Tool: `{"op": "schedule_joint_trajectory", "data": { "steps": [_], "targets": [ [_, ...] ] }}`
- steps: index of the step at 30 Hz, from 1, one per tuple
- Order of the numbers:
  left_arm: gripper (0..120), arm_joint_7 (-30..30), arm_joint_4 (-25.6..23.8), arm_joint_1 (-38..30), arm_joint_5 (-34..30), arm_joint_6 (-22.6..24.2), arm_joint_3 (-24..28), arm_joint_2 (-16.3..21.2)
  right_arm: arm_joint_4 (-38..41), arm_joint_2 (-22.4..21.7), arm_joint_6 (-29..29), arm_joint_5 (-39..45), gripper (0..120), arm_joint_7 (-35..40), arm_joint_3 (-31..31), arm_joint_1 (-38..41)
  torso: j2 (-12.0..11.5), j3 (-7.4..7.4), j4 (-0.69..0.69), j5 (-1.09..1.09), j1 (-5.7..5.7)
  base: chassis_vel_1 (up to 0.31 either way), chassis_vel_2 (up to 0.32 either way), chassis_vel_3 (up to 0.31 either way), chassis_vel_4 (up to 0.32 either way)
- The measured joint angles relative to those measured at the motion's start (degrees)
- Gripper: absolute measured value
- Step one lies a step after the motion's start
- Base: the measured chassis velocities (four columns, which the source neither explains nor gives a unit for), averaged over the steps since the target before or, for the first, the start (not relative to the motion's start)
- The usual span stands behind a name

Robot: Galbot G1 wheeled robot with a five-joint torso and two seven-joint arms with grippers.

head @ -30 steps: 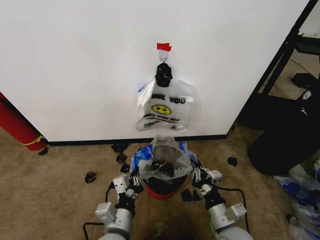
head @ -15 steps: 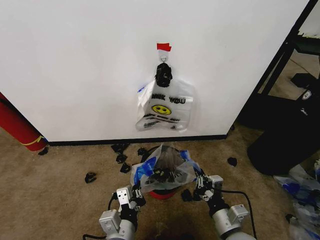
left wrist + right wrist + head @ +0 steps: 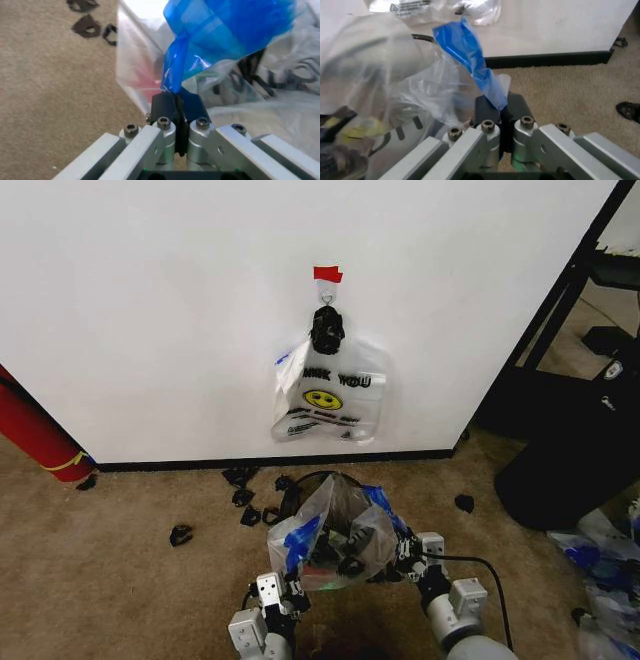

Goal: Pick up the garbage bag from the wall and place it over the trash bin.

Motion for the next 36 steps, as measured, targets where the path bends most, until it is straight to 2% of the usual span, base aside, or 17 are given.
{"op": "schedule_joint_trajectory", "data": {
  "steps": [12, 19, 27, 36],
  "targets": [
    [0, 0.24, -0.39, 0.78, -0.76, 1.61, 0.94, -1.41, -1.21, -0.1, -1.39, -0.66, 0, -0.03, -0.53, -0.44, 0.0, 0.0, -0.01, -0.01, 0.0, 0.0, 0.0, 0.0, 0.0],
    [0, 0.09, 4.41, -1.72, -0.35, 1.51, 2.29, -2.21, -4.04, -0.11, -4.04, -0.44, 0, 0.89, -0.57, 2.49, 0.0, 0.0, 0.0, 0.0, 0.0, 0.0, 0.0, 0.0, 0.0],
    [0, 0.02, 6.83, -3.54, 0.0, 1.42, 2.13, -2.5, -7.04, -0.03, -4.48, 0.42, 0, 0.93, -1.03, 5.47, 0.0, 0.0, 0.0, 0.0, 0.0, 0.0, 0.0, 0.0, 0.0],
    [0, 0.57, 9.7, -4.69, 3.25, 0.05, 2.21, -4.15, -11.68, 0.84, -3.91, -0.12, 0, 0.49, -2.58, 9.61, 0.0, 0.0, -0.01, 0.06, 0.0, 0.0, 0.0, 0.0, 0.0]
  ]
}}
